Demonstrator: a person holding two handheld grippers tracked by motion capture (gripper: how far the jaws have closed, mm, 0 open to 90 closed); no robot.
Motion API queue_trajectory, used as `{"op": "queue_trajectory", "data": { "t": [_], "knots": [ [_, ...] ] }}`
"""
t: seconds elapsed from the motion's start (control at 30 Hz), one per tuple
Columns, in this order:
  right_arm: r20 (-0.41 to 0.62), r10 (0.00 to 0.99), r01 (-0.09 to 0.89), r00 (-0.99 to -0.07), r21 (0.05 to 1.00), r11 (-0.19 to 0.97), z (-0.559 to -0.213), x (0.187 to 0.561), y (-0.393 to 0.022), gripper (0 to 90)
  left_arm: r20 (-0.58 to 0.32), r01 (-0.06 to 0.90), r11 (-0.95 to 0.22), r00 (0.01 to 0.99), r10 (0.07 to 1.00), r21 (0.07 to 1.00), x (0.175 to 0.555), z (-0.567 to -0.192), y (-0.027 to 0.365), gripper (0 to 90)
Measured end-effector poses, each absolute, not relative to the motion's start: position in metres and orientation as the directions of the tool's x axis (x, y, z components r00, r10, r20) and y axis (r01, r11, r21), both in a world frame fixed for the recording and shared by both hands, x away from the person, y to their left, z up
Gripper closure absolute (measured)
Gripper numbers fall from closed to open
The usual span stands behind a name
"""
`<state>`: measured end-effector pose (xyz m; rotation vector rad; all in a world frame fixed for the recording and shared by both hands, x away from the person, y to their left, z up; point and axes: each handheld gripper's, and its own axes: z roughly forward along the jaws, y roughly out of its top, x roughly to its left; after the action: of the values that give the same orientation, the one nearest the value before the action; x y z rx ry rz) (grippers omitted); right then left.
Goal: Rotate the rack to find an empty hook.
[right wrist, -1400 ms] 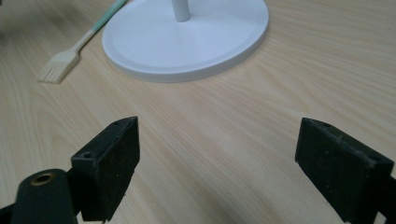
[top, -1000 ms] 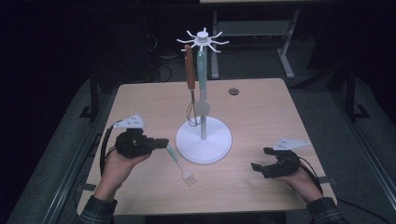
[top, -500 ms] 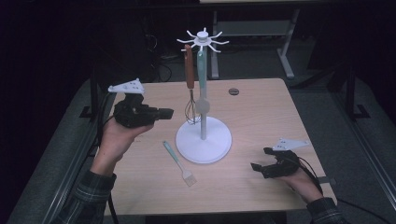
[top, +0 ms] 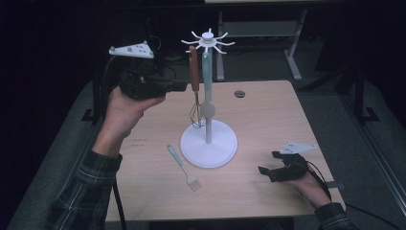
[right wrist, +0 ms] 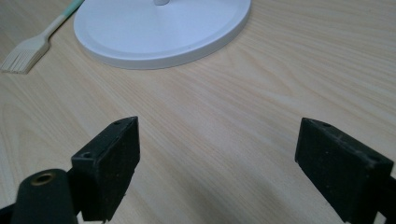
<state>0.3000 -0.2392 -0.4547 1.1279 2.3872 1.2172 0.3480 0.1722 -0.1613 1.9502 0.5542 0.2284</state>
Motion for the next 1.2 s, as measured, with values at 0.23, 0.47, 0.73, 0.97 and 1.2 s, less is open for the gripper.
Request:
{"op": "queue_trajectory", "data": {
  "t": [0.23,0.47,0.73,0.97,1.2],
  "knots": [
    [0.13,0.727,0.533,-0.675,0.767,0.357,-0.455,0.3,-0.239,13.5,-0.057,0.248,-0.338,0.872,0.486,0.908,0.354,-0.138,0.166,89.9],
    [0.131,0.728,0.534,-0.672,0.767,0.355,-0.455,0.301,-0.24,13.5,-0.037,0.223,-0.313,0.862,0.506,0.923,0.357,-0.119,0.167,89.9],
    [0.132,0.728,0.537,-0.672,0.764,0.357,-0.456,0.301,-0.239,13.5,-0.031,0.223,-0.313,0.855,0.517,0.923,0.362,-0.116,0.163,89.9],
    [0.133,0.729,0.538,-0.671,0.765,0.355,-0.456,0.301,-0.239,13.5,-0.017,0.226,-0.316,0.835,0.55,0.922,0.369,-0.114,0.166,89.9],
    [0.133,0.729,0.537,-0.671,0.765,0.355,-0.456,0.301,-0.24,13.5,-0.009,0.233,-0.31,0.813,0.583,0.922,0.378,-0.113,0.168,89.9]
  ]
}}
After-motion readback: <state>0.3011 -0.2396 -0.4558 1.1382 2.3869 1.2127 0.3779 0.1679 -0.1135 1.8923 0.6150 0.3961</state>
